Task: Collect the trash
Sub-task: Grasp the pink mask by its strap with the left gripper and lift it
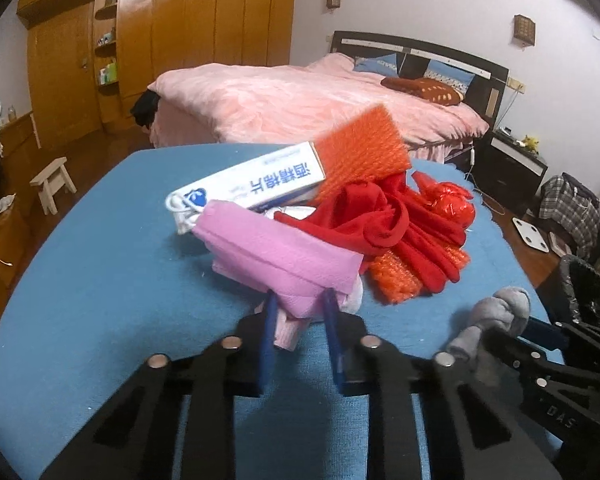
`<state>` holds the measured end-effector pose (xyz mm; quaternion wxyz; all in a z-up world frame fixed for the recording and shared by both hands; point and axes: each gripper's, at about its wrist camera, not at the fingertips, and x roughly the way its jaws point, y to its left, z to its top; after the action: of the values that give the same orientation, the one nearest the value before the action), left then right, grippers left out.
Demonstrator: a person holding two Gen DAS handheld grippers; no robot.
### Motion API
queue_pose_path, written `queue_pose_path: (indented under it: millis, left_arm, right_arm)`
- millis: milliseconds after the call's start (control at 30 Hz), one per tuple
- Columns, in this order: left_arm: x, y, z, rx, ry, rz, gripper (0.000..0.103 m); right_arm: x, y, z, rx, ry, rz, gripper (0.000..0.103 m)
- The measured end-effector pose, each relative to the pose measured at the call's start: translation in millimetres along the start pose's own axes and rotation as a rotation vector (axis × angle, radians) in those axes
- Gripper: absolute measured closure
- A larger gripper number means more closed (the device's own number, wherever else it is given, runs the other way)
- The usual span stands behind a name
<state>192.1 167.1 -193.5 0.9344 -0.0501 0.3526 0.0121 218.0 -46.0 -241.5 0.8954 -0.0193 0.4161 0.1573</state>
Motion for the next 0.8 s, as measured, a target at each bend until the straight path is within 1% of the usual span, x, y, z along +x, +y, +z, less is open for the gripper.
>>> queue_pose_path:
  millis: [33,233,333,600,800]
  left_arm:
    - [-1,0,-1,-0.001,-0.005,-0.005,0.089]
    - [-14,0,-5,-0.005,-0.021,-0.015,0.095]
    - [-25,-3,-8,-0.005,-0.032,-0.013,0.096]
    - [-53,-23,-14,0.028,-0.075,-0.036,0.096]
    - [-58,-40,-23,0.062,-0.064,-0.079,0.098]
  right_arm:
    - [-1,0,0,0.002,0.0,0.001,0.064]
    - [-8,-3,-1,0.013,-0.003,0.013,0.064]
    - [-14,-3,-1,0.009,-0.007,0.019,0.064]
    - [-33,-5,-5,0.002,-0.036,0.026,0.064]
    - [-48,-12,-9,0.016,-0.059,0.018,0.064]
